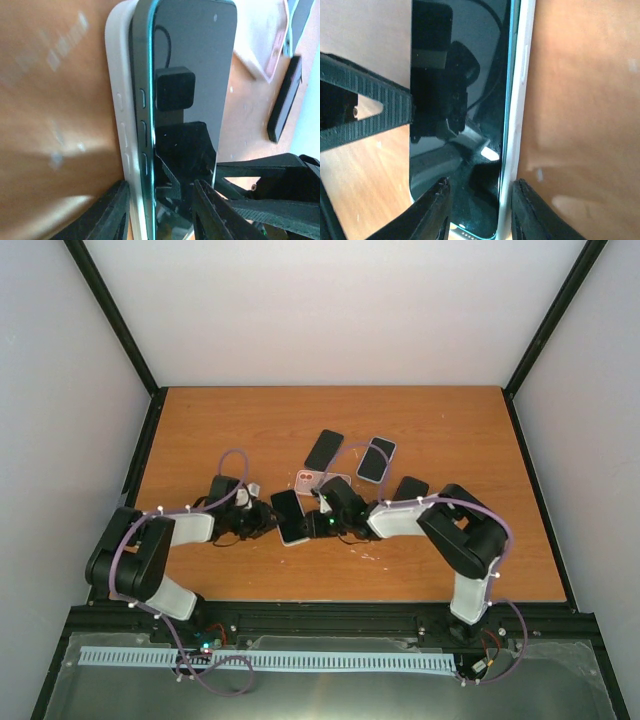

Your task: Put the phone into the phone case

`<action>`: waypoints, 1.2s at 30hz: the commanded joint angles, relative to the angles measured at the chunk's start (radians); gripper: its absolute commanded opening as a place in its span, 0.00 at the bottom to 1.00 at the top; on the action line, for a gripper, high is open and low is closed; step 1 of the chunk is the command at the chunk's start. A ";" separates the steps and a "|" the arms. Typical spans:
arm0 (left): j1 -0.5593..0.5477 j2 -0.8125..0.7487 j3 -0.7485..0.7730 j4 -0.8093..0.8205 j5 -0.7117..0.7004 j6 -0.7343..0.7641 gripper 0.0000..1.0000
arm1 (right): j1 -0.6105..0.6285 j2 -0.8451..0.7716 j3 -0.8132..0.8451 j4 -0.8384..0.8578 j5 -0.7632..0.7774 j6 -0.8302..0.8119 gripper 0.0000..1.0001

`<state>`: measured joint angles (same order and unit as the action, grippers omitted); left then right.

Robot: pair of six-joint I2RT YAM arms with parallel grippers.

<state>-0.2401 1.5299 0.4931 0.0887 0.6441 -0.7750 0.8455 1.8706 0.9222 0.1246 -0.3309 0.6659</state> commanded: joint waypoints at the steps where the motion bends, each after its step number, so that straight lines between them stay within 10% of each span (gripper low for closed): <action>1: -0.101 -0.068 -0.040 0.007 0.048 -0.128 0.36 | 0.035 -0.117 -0.140 0.093 -0.055 0.058 0.33; 17: -0.093 -0.004 0.036 -0.070 -0.118 -0.064 0.37 | 0.017 -0.083 -0.106 0.055 0.109 0.086 0.46; 36: -0.092 -0.069 -0.053 0.035 0.005 -0.115 0.30 | 0.007 -0.163 -0.137 0.390 -0.188 0.321 0.46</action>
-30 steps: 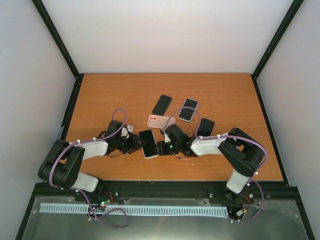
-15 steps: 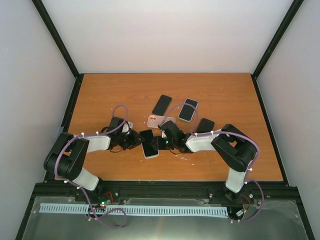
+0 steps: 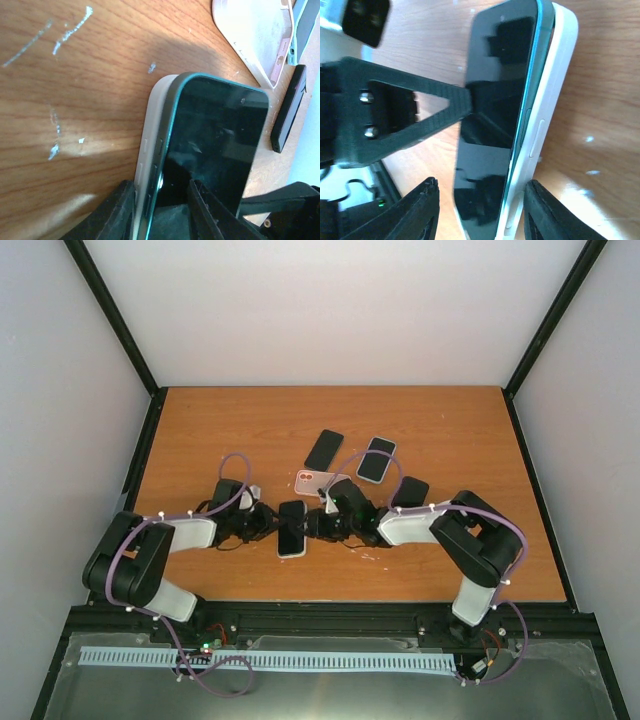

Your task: Put the phone into the phone case

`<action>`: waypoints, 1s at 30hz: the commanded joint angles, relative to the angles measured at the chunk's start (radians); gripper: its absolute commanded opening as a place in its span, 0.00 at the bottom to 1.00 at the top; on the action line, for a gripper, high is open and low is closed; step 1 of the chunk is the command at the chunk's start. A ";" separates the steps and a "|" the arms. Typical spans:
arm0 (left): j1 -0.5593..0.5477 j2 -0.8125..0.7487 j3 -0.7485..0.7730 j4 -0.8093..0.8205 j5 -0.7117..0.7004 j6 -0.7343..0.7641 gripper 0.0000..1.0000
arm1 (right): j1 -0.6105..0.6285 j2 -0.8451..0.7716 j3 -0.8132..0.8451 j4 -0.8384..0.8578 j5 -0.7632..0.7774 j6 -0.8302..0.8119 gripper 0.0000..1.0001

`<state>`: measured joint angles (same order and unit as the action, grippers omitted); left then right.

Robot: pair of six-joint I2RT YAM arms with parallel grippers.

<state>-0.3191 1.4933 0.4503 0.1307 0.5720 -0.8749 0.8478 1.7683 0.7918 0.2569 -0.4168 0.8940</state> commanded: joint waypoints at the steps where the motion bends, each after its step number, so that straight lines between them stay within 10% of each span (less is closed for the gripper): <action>1: -0.014 -0.041 -0.009 -0.021 0.070 -0.011 0.32 | 0.003 -0.063 -0.018 0.288 -0.109 0.116 0.46; 19: -0.014 -0.100 -0.060 0.012 0.075 -0.045 0.35 | -0.007 0.089 -0.077 0.527 -0.104 0.311 0.47; 30: -0.014 -0.174 -0.062 -0.006 0.067 -0.053 0.44 | -0.028 0.057 -0.068 0.360 -0.011 0.168 0.13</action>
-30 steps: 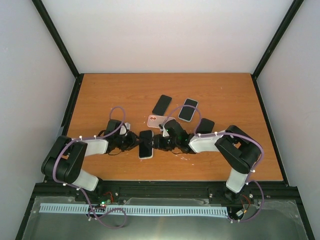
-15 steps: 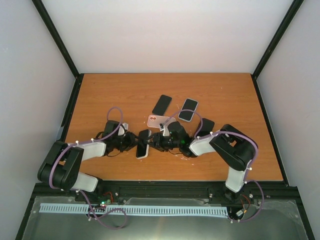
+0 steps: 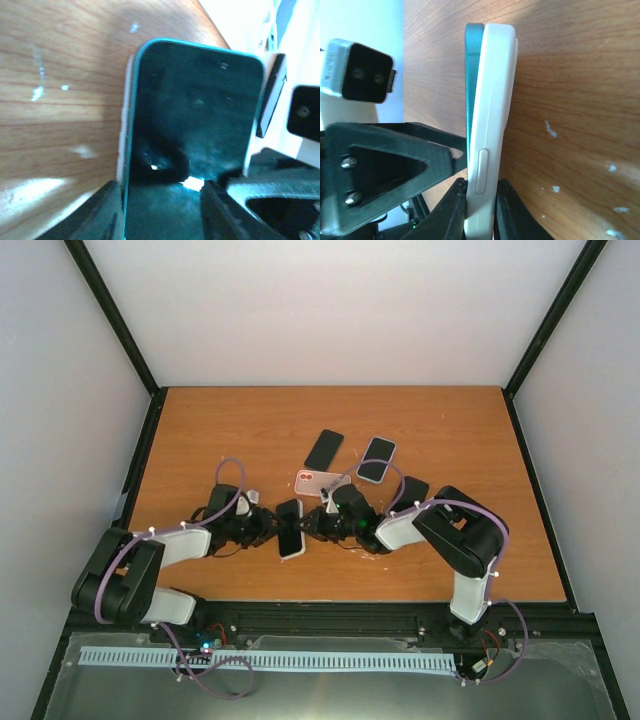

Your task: Put the phone into the phone case

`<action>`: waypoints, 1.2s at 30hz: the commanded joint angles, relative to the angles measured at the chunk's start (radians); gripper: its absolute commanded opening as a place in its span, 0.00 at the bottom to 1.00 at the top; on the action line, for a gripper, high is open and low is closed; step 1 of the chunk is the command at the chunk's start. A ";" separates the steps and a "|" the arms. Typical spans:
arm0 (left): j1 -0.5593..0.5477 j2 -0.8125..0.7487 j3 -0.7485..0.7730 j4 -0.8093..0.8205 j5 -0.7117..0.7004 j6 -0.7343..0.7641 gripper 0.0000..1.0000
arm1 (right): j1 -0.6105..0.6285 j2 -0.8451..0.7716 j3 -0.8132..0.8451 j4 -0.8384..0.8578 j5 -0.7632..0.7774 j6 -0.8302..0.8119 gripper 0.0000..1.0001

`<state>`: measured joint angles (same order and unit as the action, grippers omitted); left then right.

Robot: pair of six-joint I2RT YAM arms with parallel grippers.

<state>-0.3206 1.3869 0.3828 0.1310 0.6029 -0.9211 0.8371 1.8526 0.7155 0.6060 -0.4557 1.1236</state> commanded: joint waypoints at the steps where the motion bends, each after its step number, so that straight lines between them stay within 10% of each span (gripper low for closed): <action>1: -0.011 -0.091 0.010 -0.016 0.031 -0.003 0.48 | -0.026 -0.039 -0.008 0.030 0.019 -0.060 0.11; 16: 0.026 -0.423 0.153 -0.124 0.213 0.074 0.81 | -0.105 -0.514 -0.171 0.120 -0.144 -0.091 0.06; 29: 0.022 -0.558 0.005 0.592 0.456 -0.292 0.73 | -0.101 -0.738 -0.128 0.152 -0.241 -0.052 0.07; 36: 0.008 -0.536 -0.005 0.682 0.476 -0.316 0.75 | -0.090 -0.740 -0.104 0.098 -0.239 -0.076 0.07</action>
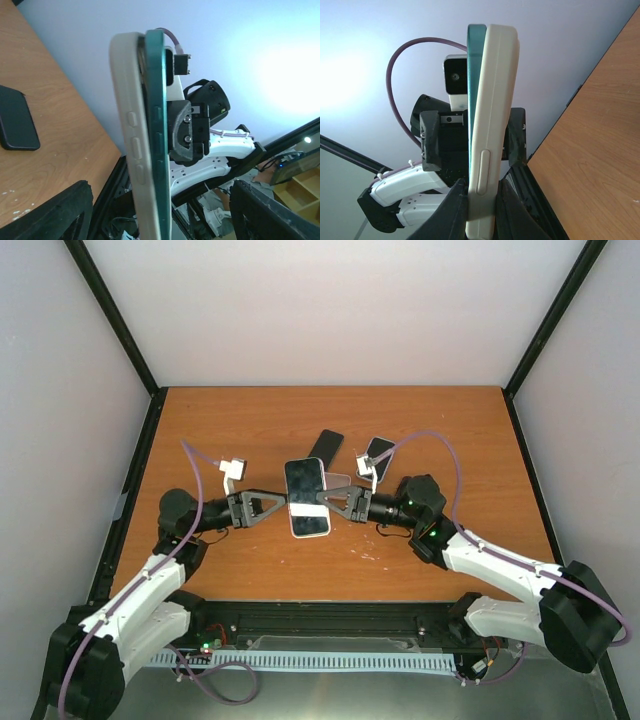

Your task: Put the phone into the phone case

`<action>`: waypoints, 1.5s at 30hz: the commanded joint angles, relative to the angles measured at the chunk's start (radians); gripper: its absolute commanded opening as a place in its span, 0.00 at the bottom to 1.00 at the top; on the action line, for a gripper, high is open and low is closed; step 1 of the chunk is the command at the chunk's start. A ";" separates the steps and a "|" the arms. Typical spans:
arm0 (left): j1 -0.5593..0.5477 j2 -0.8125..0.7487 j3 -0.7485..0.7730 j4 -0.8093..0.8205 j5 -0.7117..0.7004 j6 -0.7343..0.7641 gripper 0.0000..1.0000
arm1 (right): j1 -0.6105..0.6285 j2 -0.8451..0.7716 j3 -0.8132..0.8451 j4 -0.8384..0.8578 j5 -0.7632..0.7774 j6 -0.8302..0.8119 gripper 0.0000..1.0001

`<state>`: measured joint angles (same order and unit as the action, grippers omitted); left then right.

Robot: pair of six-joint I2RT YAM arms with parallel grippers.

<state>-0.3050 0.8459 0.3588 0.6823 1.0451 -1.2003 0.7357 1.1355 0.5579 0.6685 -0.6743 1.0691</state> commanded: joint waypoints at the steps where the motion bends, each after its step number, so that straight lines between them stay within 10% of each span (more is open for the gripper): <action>1: -0.010 0.010 0.022 0.127 0.031 -0.033 0.72 | 0.016 -0.018 0.056 0.041 -0.024 -0.021 0.07; 10: -0.013 0.021 0.052 -0.010 -0.024 0.039 0.22 | 0.037 0.000 0.042 0.041 -0.033 -0.035 0.09; 16: -0.013 0.014 0.104 -0.174 -0.025 0.173 0.07 | 0.037 -0.016 0.045 -0.034 -0.017 -0.067 0.20; 24: -0.013 0.014 0.166 -0.346 -0.002 0.333 0.07 | 0.037 -0.012 0.083 -0.070 0.021 -0.110 0.22; 34: -0.013 -0.055 0.110 -0.076 0.057 0.111 0.53 | 0.037 -0.027 0.045 -0.009 -0.085 -0.256 0.11; 45: -0.013 -0.053 0.148 -0.119 0.035 0.150 0.22 | 0.042 -0.016 0.020 0.006 -0.150 -0.260 0.11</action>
<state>-0.3145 0.7963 0.4671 0.5076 1.0737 -1.0546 0.7685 1.1374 0.5827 0.6193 -0.7837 0.8326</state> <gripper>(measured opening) 0.300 0.117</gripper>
